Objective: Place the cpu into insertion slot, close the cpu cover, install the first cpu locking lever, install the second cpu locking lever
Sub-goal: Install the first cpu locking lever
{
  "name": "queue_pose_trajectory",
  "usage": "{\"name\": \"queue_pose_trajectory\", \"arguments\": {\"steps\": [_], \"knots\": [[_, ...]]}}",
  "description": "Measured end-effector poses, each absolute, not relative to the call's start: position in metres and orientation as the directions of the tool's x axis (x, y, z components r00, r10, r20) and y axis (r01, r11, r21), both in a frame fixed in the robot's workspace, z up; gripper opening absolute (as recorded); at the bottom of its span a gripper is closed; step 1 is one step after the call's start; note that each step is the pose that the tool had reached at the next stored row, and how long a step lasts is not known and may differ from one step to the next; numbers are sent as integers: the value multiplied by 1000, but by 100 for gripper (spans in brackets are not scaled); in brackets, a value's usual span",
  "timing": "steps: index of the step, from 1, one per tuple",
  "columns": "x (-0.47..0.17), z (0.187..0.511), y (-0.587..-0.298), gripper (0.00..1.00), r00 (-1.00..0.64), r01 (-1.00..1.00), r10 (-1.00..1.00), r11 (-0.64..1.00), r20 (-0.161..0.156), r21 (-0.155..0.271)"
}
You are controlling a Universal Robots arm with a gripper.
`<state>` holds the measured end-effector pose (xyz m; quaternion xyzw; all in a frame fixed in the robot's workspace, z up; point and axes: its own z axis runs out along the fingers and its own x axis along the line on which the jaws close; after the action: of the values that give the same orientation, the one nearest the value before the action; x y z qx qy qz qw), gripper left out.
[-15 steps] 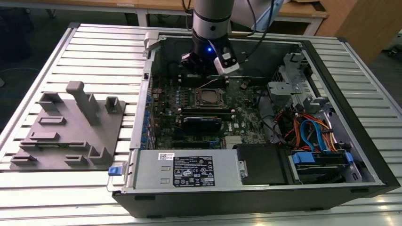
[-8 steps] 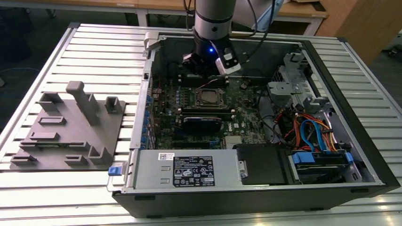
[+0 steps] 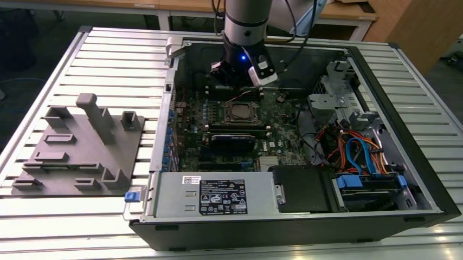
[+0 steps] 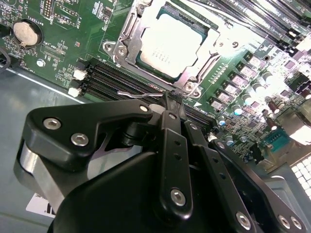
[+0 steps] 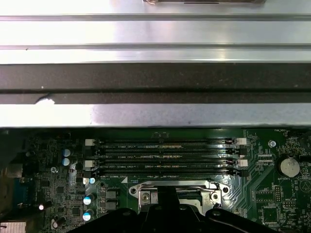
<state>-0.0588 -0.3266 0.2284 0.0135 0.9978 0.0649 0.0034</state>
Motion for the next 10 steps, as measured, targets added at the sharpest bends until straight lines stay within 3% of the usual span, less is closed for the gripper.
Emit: {"name": "queue_pose_trajectory", "arguments": {"steps": [10], "knots": [[-57, 226, -327, 10, -1000, 26, 27, 991, -5, 129]]}}
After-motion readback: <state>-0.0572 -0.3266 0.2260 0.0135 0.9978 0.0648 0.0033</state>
